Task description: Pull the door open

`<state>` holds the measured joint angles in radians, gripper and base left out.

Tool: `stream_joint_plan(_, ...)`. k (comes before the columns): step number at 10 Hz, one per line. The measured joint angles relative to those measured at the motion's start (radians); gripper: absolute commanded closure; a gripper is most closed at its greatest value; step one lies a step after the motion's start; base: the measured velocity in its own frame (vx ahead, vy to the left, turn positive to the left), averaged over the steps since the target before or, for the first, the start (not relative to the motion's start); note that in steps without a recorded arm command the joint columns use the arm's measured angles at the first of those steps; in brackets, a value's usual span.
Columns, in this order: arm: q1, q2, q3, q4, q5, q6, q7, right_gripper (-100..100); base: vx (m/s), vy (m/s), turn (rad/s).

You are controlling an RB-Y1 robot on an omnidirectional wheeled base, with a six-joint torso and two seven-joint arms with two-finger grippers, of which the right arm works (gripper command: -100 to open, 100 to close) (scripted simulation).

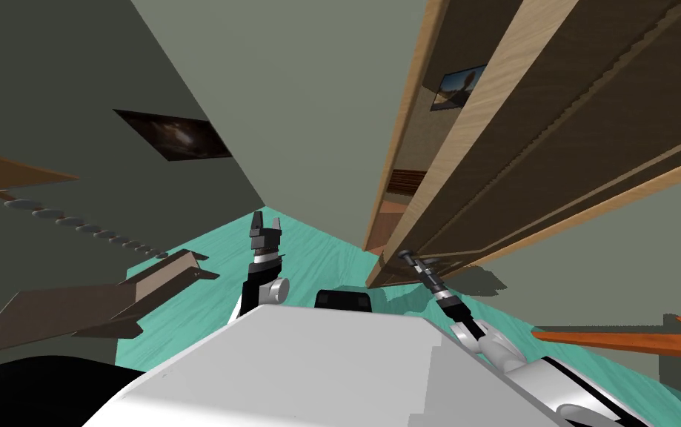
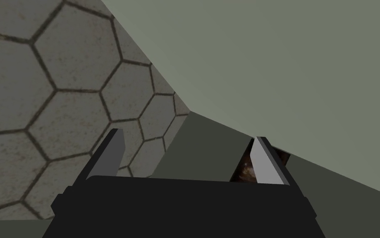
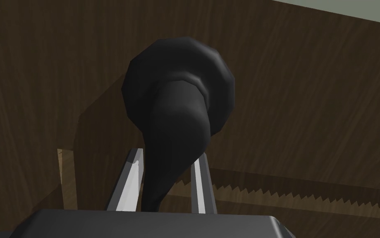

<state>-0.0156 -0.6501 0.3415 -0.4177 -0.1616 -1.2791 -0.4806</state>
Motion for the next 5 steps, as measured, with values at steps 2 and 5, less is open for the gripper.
stream_joint_plan(2,-0.008,0.001,0.007,0.044,-0.002,-0.032,-0.005,100,-0.188,-0.096,0.209)
stream_joint_plan(5,0.003,-0.003,0.019,0.062,-0.011,-0.068,-0.006,100,-0.206,-0.111,0.178)
